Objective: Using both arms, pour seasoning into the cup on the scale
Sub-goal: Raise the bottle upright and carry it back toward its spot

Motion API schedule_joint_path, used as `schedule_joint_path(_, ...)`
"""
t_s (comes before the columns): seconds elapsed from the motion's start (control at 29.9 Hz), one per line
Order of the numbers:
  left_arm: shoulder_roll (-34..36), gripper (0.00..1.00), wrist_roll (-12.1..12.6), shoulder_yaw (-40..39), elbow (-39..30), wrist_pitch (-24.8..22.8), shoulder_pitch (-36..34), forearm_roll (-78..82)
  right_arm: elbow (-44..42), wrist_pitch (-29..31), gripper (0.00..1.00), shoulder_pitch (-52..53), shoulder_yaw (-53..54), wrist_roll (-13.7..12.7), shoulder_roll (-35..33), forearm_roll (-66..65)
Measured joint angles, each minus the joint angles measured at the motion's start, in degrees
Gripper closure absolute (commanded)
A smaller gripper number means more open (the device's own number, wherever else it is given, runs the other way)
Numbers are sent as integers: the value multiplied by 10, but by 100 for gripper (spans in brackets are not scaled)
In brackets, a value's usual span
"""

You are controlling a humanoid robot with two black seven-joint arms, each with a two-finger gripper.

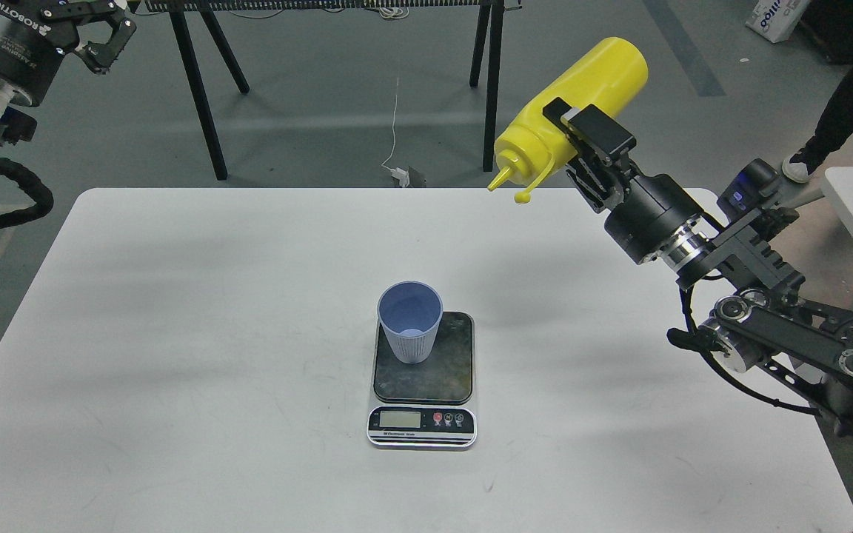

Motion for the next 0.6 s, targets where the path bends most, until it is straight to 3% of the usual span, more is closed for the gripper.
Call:
schedule_joint_path(0.3, 0, 0, 1, 0, 0, 0, 7, 0, -1, 188, 54, -154, 207, 4, -6, 191)
schedule_joint_path(0.6, -5, 0, 0, 0, 0, 0, 14, 0, -22, 313, 54, -207, 262, 4, 0, 389)
